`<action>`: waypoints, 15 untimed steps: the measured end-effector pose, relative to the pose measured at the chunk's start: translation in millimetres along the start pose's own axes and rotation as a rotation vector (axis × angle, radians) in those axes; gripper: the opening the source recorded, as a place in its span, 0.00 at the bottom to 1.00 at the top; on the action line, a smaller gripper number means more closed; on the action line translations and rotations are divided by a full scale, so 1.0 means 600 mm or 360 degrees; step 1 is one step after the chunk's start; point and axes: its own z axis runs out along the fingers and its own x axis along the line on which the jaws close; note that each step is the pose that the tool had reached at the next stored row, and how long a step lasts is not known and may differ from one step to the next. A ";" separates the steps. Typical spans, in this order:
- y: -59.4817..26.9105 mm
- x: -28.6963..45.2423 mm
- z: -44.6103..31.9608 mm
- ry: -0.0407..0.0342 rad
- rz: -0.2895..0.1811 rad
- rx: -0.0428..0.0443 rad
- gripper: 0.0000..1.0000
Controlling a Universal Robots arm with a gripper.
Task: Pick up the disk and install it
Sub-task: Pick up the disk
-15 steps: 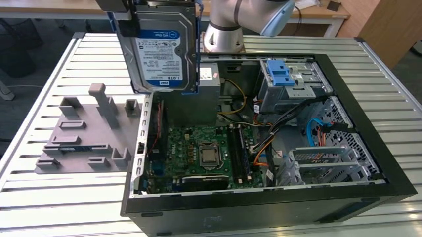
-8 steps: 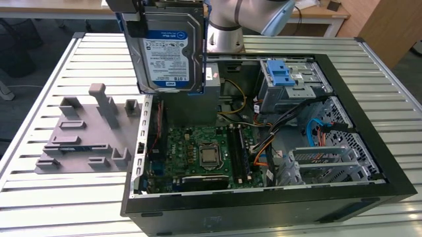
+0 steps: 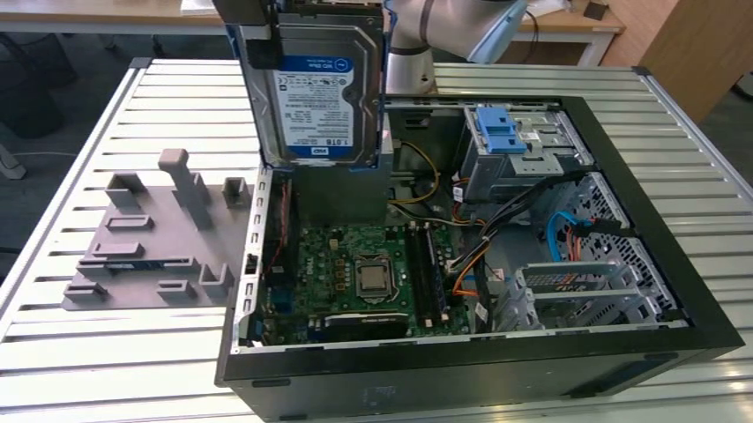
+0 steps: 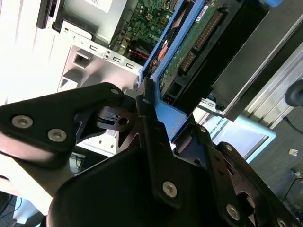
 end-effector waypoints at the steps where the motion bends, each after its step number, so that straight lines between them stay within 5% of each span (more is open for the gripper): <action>1: -0.003 0.000 0.000 0.0000 0.0000 0.0000 0.37; 15: -0.036 0.005 0.001 0.0000 0.0000 0.0000 0.37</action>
